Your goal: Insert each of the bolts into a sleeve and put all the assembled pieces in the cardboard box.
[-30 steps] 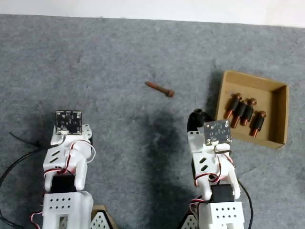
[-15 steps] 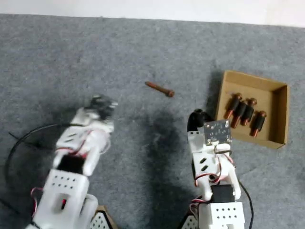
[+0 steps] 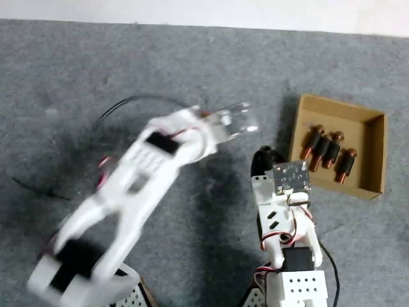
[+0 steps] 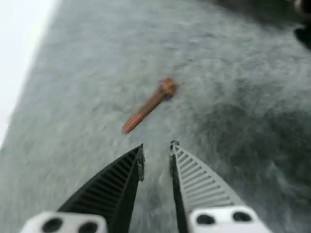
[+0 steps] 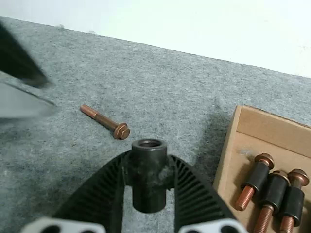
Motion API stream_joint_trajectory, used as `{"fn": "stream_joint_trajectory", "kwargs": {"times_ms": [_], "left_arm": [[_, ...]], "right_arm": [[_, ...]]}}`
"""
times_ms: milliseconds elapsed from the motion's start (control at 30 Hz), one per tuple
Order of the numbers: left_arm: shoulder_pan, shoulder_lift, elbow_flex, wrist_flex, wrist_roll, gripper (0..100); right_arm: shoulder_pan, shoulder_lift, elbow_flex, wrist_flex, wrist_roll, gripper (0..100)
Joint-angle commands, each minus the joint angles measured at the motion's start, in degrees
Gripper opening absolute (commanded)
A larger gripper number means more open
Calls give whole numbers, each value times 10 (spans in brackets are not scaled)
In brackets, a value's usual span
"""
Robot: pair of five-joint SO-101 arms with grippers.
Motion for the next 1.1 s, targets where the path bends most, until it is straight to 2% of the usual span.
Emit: {"fn": "stream_joint_trajectory", "kwargs": {"times_ms": [0, 400, 733, 900, 1067], "left_arm": [[12, 154, -192, 43, -12, 98], [14, 527, -630, 184, -12, 98], [8, 735, -934, 289, -12, 98], [8, 794, -1027, 331, -12, 98], [5, 840, -1062, 332, -12, 98]], "right_arm": [[3, -9, 52, -1, 0, 5], [3, -9, 52, -1, 0, 6], [3, -9, 52, -1, 0, 6], [3, -9, 52, -1, 0, 6], [3, -9, 52, -1, 0, 6]]}}
